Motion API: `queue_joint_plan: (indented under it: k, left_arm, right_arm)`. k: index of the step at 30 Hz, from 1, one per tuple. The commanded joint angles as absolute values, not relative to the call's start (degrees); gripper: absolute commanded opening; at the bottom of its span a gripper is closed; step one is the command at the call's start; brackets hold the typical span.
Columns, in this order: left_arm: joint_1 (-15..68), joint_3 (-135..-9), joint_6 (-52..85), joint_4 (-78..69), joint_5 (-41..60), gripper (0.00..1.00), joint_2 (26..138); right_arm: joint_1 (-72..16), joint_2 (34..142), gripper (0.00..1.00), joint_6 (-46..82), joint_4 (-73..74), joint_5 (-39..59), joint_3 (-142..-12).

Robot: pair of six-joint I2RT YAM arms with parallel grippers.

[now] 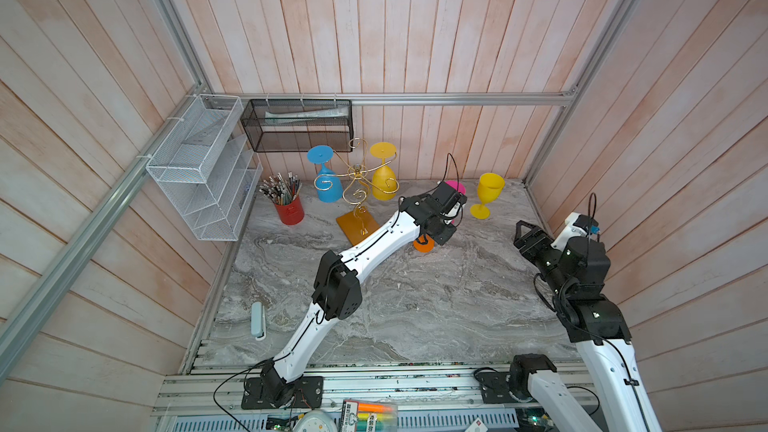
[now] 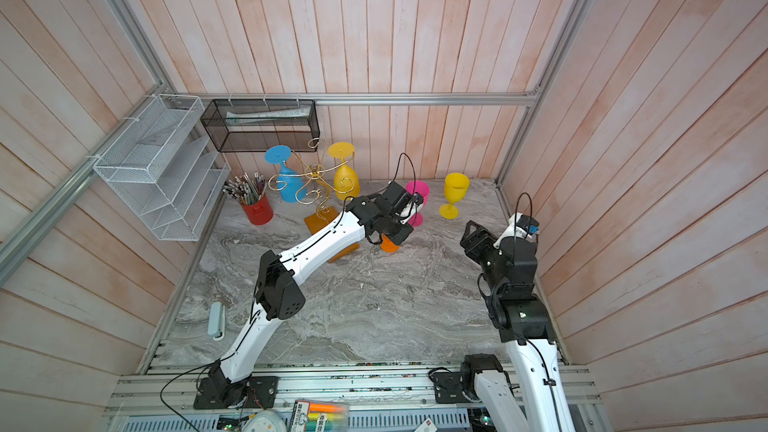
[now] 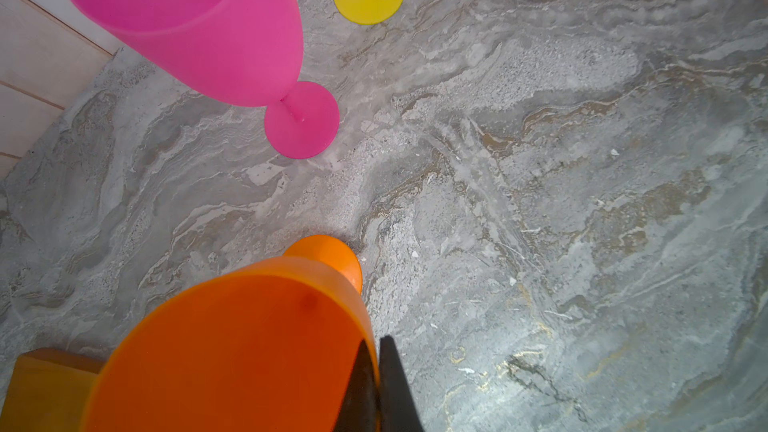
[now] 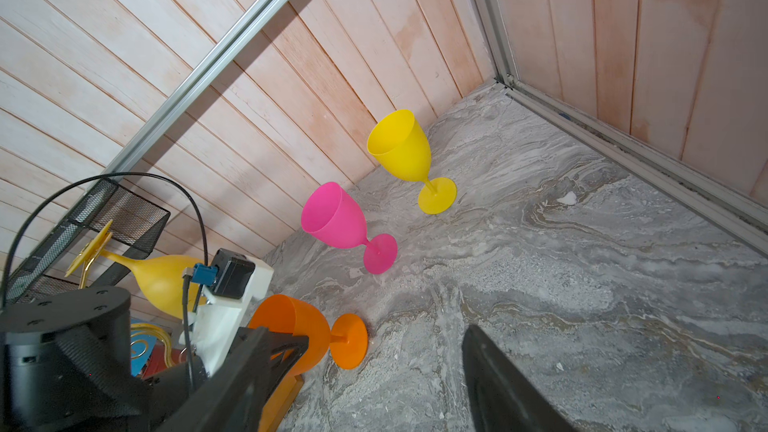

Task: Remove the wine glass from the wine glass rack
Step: 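Carry the orange glass toward the pink glass while the right gripper withdraws, then set the orange glass upright beside the pink glass and open the left gripper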

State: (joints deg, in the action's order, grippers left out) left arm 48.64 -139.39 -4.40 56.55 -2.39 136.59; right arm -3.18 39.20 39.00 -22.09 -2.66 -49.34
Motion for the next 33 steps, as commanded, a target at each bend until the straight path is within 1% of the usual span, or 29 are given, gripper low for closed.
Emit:
queue_joint_plan:
  k: [1,2,4,6,7,9,10,13,16,21,26,33]
  left_arm:
    - [48.2,-140.3,-5.5,54.9,-3.8,0.03,137.6]
    - [48.2,-140.2,-5.5,54.9,-3.8,0.05,137.6]
    - [48.2,-139.9,-5.4,54.8,-4.0,0.16,137.5]
    - [48.2,-139.2,-5.5,54.6,-4.3,0.23,137.1]
    - [48.2,-139.0,-5.4,54.6,-4.2,0.29,136.9]
    - [48.2,-138.9,-5.5,54.5,-4.1,0.45,136.6]
    - [48.2,-138.8,-5.5,54.5,-4.1,0.51,136.3]
    - [48.4,-138.7,-5.8,54.4,-4.6,0.62,135.1]
    - [48.9,-138.5,-6.4,54.3,-5.8,0.71,133.6]
    - [50.0,-137.6,-6.8,53.5,-8.3,0.82,130.7]
    - [50.9,-137.9,-7.0,53.4,-10.3,0.87,128.7]
    - [51.6,-137.0,-6.7,51.9,-10.0,0.91,125.5]
  right_arm:
    - [-2.9,39.3,0.74,39.3,-20.6,-1.6,-49.0]
    - [-2.8,39.5,0.73,39.3,-20.5,-1.4,-49.0]
    - [-2.9,39.6,0.73,39.3,-20.2,-1.2,-49.1]
    - [-2.8,39.8,0.73,39.3,-20.1,-1.1,-49.1]
    - [-2.9,39.8,0.73,39.3,-20.0,-1.1,-49.2]
    - [-2.8,39.9,0.73,39.1,-19.9,-1.1,-49.3]
    - [-2.8,40.0,0.73,39.0,-19.9,-1.1,-49.5]
    - [-2.8,40.3,0.73,38.9,-19.7,-1.1,-49.8]
    - [-2.9,40.4,0.73,38.7,-19.4,-1.2,-50.0]
    - [-2.8,40.6,0.73,38.2,-19.1,-1.2,-50.6]
    - [-2.9,40.3,0.73,38.0,-19.0,-1.4,-50.9]
    - [-2.8,39.8,0.74,37.7,-19.1,-1.9,-51.5]
